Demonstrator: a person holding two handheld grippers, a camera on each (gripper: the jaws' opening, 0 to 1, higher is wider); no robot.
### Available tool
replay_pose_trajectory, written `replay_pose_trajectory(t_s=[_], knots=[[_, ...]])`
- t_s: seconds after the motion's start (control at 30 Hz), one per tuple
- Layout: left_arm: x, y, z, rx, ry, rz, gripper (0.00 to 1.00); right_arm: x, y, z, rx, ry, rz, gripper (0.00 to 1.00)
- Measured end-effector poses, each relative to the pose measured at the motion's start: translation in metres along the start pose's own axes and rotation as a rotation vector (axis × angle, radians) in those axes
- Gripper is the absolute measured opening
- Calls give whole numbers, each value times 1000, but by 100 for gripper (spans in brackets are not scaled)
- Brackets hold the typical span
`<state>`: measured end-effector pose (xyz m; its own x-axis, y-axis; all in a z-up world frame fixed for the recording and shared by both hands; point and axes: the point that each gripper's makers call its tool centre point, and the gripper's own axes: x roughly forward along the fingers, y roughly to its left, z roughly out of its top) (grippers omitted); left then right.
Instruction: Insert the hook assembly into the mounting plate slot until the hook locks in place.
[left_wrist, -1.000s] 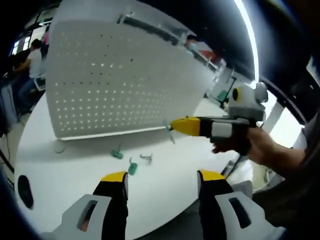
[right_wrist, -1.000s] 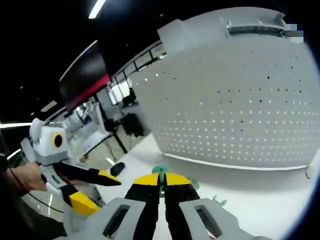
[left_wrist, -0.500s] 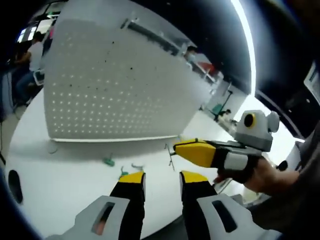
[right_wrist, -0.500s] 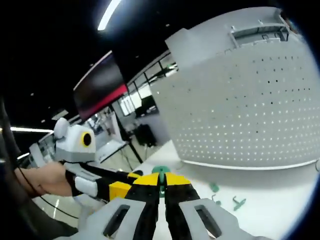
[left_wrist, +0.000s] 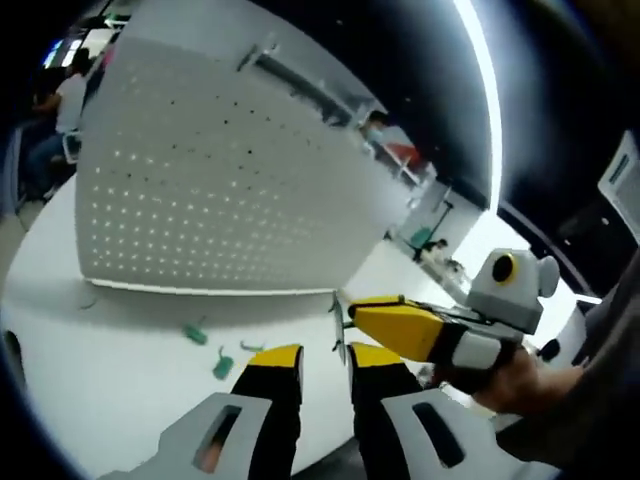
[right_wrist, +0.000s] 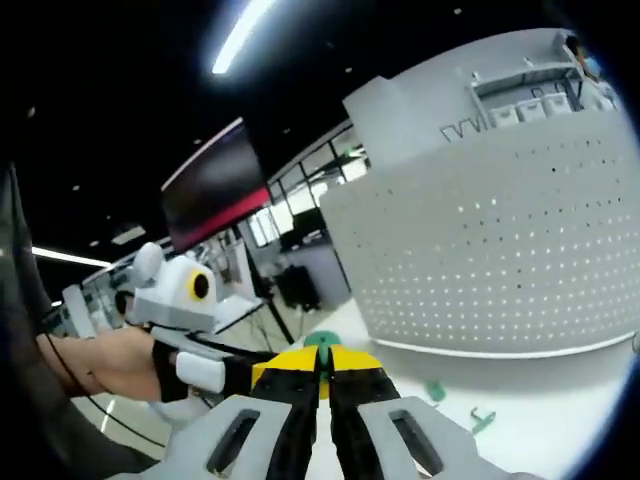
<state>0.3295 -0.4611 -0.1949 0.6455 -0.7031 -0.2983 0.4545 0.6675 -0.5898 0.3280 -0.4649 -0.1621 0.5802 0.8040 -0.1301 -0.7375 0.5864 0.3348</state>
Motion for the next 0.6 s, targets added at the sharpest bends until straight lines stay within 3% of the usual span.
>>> replay_pose_trajectory(t_s=[0.23, 0.6], knots=[[0, -8, 4, -49, -28, -42, 12, -2, 2, 5, -15, -22, 5, 0], [-2, -16, 3, 10, -32, -61, 4, -4, 5, 5, -58, -26, -4, 0]])
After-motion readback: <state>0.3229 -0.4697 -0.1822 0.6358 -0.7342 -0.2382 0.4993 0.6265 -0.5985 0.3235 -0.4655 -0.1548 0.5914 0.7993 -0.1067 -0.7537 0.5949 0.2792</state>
